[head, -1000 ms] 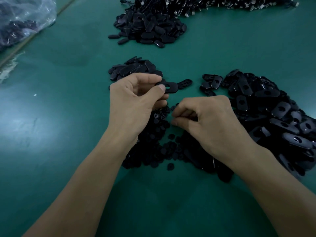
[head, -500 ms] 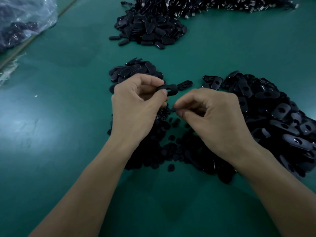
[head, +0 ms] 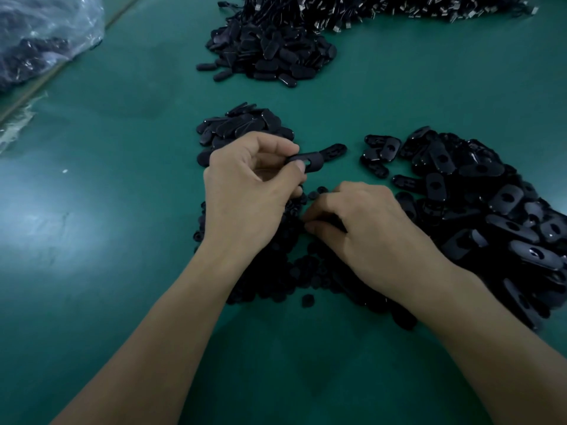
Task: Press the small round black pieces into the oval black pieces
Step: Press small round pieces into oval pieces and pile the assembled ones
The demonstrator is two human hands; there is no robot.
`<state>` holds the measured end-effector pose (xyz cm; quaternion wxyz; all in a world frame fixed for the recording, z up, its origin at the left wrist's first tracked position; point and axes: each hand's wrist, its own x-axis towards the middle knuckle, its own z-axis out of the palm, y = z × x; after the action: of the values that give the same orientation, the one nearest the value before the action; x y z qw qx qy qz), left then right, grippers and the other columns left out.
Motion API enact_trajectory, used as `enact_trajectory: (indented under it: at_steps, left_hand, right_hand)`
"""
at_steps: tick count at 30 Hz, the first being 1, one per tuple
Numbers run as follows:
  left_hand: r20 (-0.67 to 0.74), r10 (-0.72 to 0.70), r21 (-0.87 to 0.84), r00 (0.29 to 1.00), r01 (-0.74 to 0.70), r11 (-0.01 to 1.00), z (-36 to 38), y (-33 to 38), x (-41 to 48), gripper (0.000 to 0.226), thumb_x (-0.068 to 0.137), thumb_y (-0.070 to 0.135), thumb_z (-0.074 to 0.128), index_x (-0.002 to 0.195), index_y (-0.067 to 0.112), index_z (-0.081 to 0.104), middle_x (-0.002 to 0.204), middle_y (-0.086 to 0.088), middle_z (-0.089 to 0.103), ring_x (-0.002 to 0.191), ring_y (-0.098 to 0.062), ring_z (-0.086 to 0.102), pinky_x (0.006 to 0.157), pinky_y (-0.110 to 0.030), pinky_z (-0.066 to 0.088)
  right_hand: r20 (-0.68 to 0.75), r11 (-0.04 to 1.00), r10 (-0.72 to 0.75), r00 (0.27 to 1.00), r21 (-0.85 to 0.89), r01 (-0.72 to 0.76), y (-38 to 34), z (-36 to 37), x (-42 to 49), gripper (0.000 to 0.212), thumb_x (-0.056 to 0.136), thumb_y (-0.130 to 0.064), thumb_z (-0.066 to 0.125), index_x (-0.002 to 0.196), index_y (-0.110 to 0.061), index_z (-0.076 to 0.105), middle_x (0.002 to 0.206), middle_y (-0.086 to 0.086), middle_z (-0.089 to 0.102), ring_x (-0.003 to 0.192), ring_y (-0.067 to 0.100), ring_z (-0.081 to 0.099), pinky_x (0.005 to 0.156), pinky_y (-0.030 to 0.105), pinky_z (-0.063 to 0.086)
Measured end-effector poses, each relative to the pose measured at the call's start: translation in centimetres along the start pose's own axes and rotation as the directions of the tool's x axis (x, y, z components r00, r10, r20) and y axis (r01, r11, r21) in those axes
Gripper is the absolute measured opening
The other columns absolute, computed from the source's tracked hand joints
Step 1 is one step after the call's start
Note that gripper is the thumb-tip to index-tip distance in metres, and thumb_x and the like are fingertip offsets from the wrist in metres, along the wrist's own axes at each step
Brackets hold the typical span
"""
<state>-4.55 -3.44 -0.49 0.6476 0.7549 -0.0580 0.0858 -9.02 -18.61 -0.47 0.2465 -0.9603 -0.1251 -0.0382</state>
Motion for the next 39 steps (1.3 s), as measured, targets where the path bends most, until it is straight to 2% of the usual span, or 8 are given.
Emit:
enact_trajectory:
  at_steps: [7, 12, 14, 19, 25, 31, 35, 39]
  left_hand:
    - [0.003, 0.002, 0.003, 1.000, -0.002, 1.000, -0.02, -0.08, 0.00, 0.017, 0.084, 0.007, 0.077, 0.085, 0.023, 0.071, 0.077, -0.001, 0.077, 0.070, -0.021, 0.076, 0.075, -0.047, 0.063]
    - [-0.001, 0.015, -0.007, 1.000, -0.015, 1.000, -0.12, -0.13, 0.00, 0.018, 0.085, 0.006, 0.077, 0.085, 0.024, 0.071, 0.076, 0.001, 0.076, 0.069, -0.019, 0.076, 0.071, -0.042, 0.064]
    - [0.001, 0.016, -0.004, 1.000, -0.016, 1.000, -0.17, -0.14, 0.01, 0.017, 0.085, 0.007, 0.077, 0.085, 0.023, 0.071, 0.075, 0.003, 0.075, 0.069, -0.019, 0.076, 0.070, -0.041, 0.064]
    - [0.004, 0.012, 0.000, 1.000, -0.012, 1.000, -0.14, -0.18, 0.02, 0.017, 0.085, 0.007, 0.077, 0.085, 0.024, 0.071, 0.078, 0.000, 0.076, 0.071, -0.020, 0.076, 0.070, -0.041, 0.064]
    - [0.008, 0.012, -0.007, 1.000, -0.012, 1.000, -0.15, -0.04, -0.02, 0.016, 0.086, 0.005, 0.077, 0.086, 0.020, 0.071, 0.077, -0.001, 0.076, 0.069, -0.021, 0.076, 0.071, -0.044, 0.064]
    - [0.013, 0.033, 0.016, 0.999, -0.033, 0.999, -0.12, -0.07, -0.05, 0.018, 0.085, 0.005, 0.077, 0.086, 0.021, 0.071, 0.076, 0.001, 0.075, 0.068, -0.019, 0.076, 0.070, -0.041, 0.064]
    - [0.035, 0.056, 0.048, 0.998, -0.057, 0.997, -0.06, -0.32, -0.08, 0.016, 0.084, 0.009, 0.076, 0.087, 0.024, 0.071, 0.077, 0.001, 0.076, 0.069, -0.019, 0.076, 0.072, -0.044, 0.064]
    - [0.067, 0.079, 0.073, 0.995, -0.084, 0.994, 0.09, -0.46, -0.15, 0.014, 0.081, 0.016, 0.077, 0.086, 0.028, 0.071, 0.077, 0.002, 0.076, 0.073, -0.018, 0.076, 0.072, -0.044, 0.063]
  right_hand:
    - [0.015, 0.997, 0.002, 1.000, -0.079, -0.001, 0.17, 0.34, 0.09, 0.022, 0.105, -0.026, 0.047, 0.102, -0.013, 0.065, 0.089, 0.000, 0.052, 0.087, 0.021, 0.050, 0.079, 0.041, 0.045]
    - [-0.159, 0.994, 0.027, 0.987, 0.105, -0.010, 0.38, 0.26, -0.02, 0.021, 0.105, -0.028, 0.042, 0.094, -0.019, 0.057, 0.080, -0.003, 0.061, 0.069, 0.018, 0.057, 0.064, 0.046, 0.050]
    - [-0.188, 0.984, 0.057, 0.980, 0.179, -0.023, 0.39, 0.26, -0.02, 0.016, 0.105, -0.026, 0.046, 0.097, -0.020, 0.059, 0.083, -0.002, 0.064, 0.072, 0.017, 0.060, 0.064, 0.046, 0.053]
    - [-0.221, 0.986, 0.028, 0.975, 0.167, 0.009, 0.43, 0.06, 0.19, 0.023, 0.100, -0.016, 0.059, 0.119, -0.018, 0.070, 0.103, -0.002, 0.073, 0.095, 0.013, 0.067, 0.084, 0.034, 0.053]
    - [-0.272, 0.967, 0.018, 0.962, 0.248, 0.052, 0.80, 0.25, 0.03, 0.013, 0.097, -0.014, 0.065, 0.105, -0.017, 0.074, 0.086, -0.004, 0.073, 0.077, 0.011, 0.068, 0.069, 0.033, 0.056]
    - [-0.429, 0.962, -0.050, 0.902, 0.223, 0.160, 0.50, 0.04, 0.17, 0.011, 0.091, -0.011, 0.073, 0.099, -0.016, 0.078, 0.089, -0.004, 0.070, 0.083, 0.003, 0.063, 0.078, 0.010, 0.047]
    - [-0.520, 0.950, 0.016, 0.854, 0.275, 0.150, 0.35, -0.08, 0.17, 0.010, 0.092, -0.012, 0.071, 0.100, -0.016, 0.076, 0.087, -0.009, 0.069, 0.082, 0.004, 0.065, 0.076, 0.012, 0.050]
    - [-0.504, 0.940, 0.059, 0.862, 0.319, 0.122, 0.35, -0.10, 0.21, 0.011, 0.093, -0.012, 0.070, 0.102, -0.015, 0.075, 0.088, -0.014, 0.069, 0.085, 0.000, 0.067, 0.076, 0.010, 0.050]
